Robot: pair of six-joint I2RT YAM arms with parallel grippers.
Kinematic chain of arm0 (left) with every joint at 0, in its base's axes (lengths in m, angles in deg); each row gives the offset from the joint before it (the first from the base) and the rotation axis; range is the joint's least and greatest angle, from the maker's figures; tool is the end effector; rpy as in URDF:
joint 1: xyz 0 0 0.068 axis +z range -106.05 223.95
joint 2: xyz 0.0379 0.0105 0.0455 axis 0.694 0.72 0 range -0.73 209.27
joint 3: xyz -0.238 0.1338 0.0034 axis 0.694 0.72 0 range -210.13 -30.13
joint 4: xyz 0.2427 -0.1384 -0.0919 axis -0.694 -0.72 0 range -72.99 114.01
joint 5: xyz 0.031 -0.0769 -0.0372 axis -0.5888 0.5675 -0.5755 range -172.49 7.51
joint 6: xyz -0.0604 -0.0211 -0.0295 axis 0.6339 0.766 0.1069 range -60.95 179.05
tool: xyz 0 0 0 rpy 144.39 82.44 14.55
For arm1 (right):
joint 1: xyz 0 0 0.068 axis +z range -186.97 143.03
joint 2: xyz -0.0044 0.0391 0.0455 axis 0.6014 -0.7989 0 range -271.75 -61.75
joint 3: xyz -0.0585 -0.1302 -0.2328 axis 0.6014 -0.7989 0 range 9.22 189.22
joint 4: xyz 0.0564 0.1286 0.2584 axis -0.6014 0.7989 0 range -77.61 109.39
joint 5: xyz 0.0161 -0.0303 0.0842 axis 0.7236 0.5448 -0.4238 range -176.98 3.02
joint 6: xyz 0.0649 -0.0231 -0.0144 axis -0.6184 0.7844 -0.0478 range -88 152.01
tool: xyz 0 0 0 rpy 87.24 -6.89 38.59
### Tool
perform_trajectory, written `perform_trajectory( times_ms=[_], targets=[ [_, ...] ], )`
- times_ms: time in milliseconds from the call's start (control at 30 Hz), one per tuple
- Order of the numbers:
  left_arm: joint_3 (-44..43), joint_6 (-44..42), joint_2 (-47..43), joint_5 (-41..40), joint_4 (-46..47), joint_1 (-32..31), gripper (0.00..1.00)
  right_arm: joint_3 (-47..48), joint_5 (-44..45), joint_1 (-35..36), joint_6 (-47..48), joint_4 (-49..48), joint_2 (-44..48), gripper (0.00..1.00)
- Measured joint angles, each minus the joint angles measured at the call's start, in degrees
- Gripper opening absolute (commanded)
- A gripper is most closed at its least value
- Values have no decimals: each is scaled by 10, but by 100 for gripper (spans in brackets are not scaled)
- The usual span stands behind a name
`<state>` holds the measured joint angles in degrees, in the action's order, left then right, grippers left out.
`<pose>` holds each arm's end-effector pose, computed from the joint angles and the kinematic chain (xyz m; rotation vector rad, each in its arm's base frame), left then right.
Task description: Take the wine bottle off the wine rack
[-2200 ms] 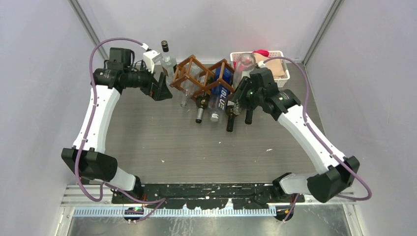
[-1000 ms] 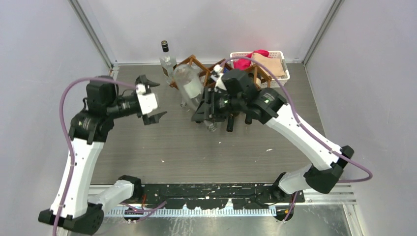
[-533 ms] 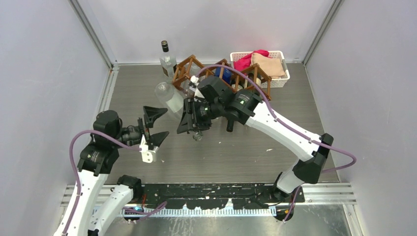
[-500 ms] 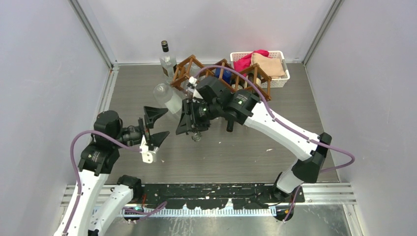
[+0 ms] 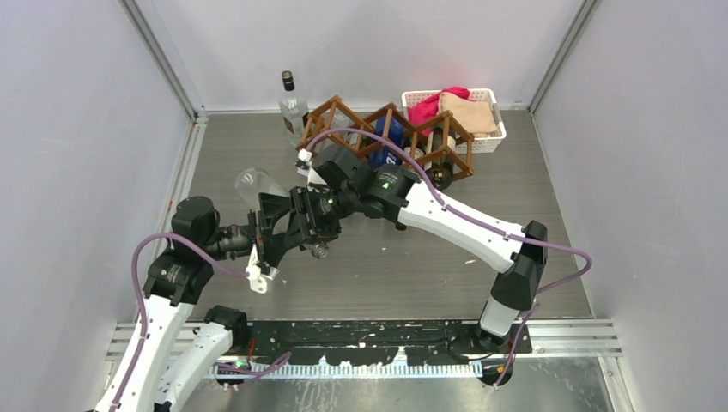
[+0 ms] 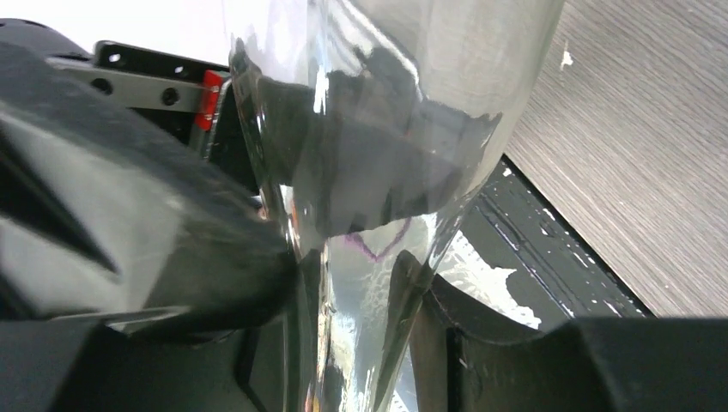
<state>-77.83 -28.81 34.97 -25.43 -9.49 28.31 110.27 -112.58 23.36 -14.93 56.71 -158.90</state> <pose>0.1453 -0.0909 0.3459 1.6856 0.5457 -0.0628 0.1881 0.3804 0.3730 -0.5847 2.5966 1.3414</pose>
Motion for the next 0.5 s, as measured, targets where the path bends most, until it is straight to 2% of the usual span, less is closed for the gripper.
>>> perform_trajectory(
  times_ms=[133, 200, 367, 433, 467, 500],
  targets=[
    [0, -9, 8, -3, -2, 0, 80, 1, -16, 1, -9, -21, -3, 1],
    [1, -10, 9, -6, -5, 0, 73, 4, -25, 3, -15, -32, -7, 1],
    [2, -7, 11, -16, -9, 2, 24, 8, -33, 2, -23, -42, -15, 1],
    [2, -8, 12, -18, -9, 4, 7, 8, -35, 1, -25, -45, -17, 12],
    [3, -8, 12, -19, -7, 4, 1, 8, -37, 1, -26, -46, -18, 20],
    [6, -8, 11, -20, -3, 4, 0, 8, -37, 0, -26, -47, -19, 29]
  ],
)
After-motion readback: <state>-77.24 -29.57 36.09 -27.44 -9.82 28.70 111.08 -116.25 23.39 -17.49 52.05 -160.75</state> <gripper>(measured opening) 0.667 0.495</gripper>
